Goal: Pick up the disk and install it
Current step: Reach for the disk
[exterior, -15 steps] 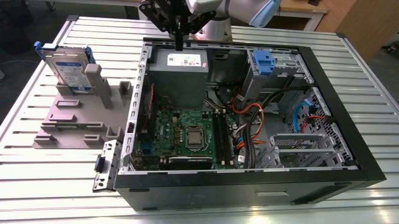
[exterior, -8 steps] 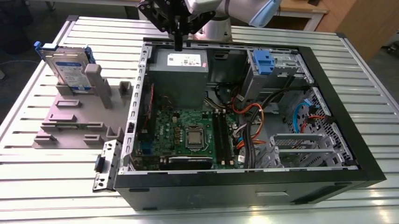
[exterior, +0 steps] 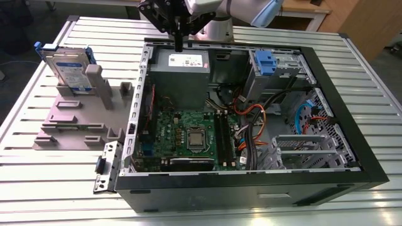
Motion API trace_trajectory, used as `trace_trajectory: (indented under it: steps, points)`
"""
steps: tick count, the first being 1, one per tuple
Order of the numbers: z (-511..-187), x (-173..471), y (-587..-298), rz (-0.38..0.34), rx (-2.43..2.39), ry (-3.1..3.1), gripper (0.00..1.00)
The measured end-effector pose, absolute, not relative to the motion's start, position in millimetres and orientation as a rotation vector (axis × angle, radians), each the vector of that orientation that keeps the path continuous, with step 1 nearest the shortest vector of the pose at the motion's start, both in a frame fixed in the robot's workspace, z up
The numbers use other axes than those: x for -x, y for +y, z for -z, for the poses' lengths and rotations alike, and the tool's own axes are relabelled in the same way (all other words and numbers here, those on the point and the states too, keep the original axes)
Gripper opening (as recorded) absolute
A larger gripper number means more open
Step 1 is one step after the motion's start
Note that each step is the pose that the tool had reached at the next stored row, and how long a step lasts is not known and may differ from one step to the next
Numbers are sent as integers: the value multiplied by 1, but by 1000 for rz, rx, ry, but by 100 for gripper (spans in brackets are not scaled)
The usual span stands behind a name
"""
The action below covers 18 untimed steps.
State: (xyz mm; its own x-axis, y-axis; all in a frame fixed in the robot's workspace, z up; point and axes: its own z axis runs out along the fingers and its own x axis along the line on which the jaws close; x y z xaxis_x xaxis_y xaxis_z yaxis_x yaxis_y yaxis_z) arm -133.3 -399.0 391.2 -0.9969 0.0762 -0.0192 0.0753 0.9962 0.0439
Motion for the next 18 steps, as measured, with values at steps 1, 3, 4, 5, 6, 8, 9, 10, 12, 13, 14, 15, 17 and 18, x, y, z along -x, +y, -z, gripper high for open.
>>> trace_trajectory:
  steps: [1,3,4,5,6,8,9,10,12,13,14,15,17,18]
  points:
    - [-391,133,-399,-67,-118,3118,11]
    - [-391,134,-399,-67,-119,3118,11]
    - [-391,135,-399,-68,-119,3119,11]
    - [-391,135,-399,-68,-118,3119,11]
    - [-391,136,-399,-68,-118,3119,11]
    - [-390,137,-399,-67,-118,3119,11]
    - [-390,138,-399,-67,-118,3119,11]
    - [-390,139,-399,-67,-118,3119,11]
    - [-390,140,-399,-67,-118,3120,11]
    - [-390,141,-399,-67,-118,3120,11]
    - [-390,141,-399,-67,-119,3120,11]
    - [-389,141,-399,-67,-119,3120,11]
    - [-389,143,-399,-67,-119,3121,11]
    - [-389,143,-399,-67,-119,3121,11]
